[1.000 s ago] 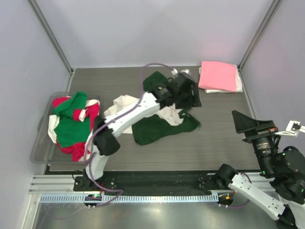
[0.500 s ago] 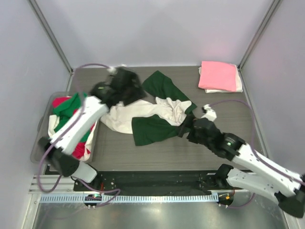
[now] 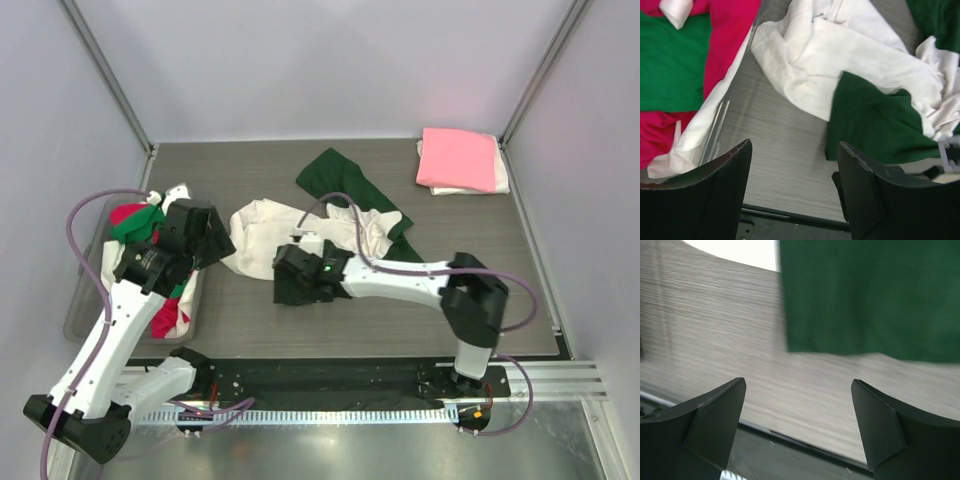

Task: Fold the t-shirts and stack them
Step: Flatten the tshirt out

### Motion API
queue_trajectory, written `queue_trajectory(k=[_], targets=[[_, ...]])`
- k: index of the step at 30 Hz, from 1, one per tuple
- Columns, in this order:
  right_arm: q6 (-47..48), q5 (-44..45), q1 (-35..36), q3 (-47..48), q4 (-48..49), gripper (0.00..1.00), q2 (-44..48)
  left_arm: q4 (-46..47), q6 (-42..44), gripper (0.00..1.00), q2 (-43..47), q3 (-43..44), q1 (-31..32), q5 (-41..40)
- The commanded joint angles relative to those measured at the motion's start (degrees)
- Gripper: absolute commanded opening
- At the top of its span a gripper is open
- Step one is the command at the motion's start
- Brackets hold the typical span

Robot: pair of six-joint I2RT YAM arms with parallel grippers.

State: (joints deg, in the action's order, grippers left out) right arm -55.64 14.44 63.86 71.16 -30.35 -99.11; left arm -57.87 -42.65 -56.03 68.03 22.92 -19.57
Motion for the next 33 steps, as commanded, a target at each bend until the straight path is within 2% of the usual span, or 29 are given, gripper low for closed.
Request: queue_trajectory(k=[1,6,12,15,16,17,18,20,21,23,25,26,28,29,30,31,33], targets=[[3.3,0.9,1.1,9.7,-4.0,0.92,-7.7,0.1,1.9,0.7,3.6,-2.7,-0.5,-2.4],[5.4,2.3,0.9,17.4,-7.2,0.86,-16.3,-1.3,2.2,0.7,6.7,-4.6,-0.5,-2.6],[6.7,2.7,1.0,20.7,-8.8,0.7,-23.6,-2.3,2.3,0.71,10.6,-7.6,-0.6,-3.5],[7.6,4.1,1.0,21.4,-10.9,0.55,-25.9,-2.2,2.3,0.71,11.5,-8.7,-0.6,-3.4],[8.2,4.5,1.0,21.7,-11.7,0.43,-26.3,-2.2,2.2,0.71,11.6,-9.1,-0.5,-3.4],[8.4,5.0,1.1,21.8,-12.4,0.35,-26.8,-2.3,2.1,0.71,11.6,-9.1,-0.5,-3.4],[8.5,5.8,1.1,21.7,-14.0,0.23,-27.2,-2.5,2.0,0.71,11.6,-9.2,-0.5,-3.4],[8.8,7.6,1.0,19.1,-14.9,0.12,-26.7,-2.6,2.0,0.71,11.5,-9.5,-0.5,-3.4],[8.6,8.1,0.9,17.6,-15.1,0.02,-25.1,-2.7,2.0,0.71,11.6,-9.6,-0.6,-3.4],[7.9,8.3,0.2,11.9,-14.3,0.01,-22.4,-2.6,1.9,0.71,11.6,-10.0,-0.5,-3.3],[6.2,9.9,-0.7,6.6,-14.0,0.01,-14.8,-2.7,1.4,0.7,11.6,-10.3,-0.6,-2.9],[3.8,10.6,-1.6,0.4,-13.9,0.01,-11.1,-2.7,1.1,0.7,11.2,-10.4,-0.5,-2.6],[1.2,12.5,-3.0,-6.0,-13.9,0.01,0.9,-2.5,0.4,0.7,10.6,-10.7,-0.5,-0.9],[0.1,13.5,-3.8,-12.5,-14.0,0.01,5.1,-2.3,-0.1,0.7,9.9,-10.8,-0.5,-0.2],[-2.4,13.4,-6.0,-15.6,-14.3,0.01,9.2,-1.3,-0.3,0.69,9.7,-11.3,-0.5,1.5],[-3.5,13.3,-7.3,-18.7,-14.5,0.01,18.7,-0.8,-0.5,0.69,9.3,-11.7,-0.5,2.3],[-5.7,13.5,-11.7,-25.6,-16.7,0.01,28.1,0.4,-2.0,0.67,8.2,-12.5,-0.6,3.6]])
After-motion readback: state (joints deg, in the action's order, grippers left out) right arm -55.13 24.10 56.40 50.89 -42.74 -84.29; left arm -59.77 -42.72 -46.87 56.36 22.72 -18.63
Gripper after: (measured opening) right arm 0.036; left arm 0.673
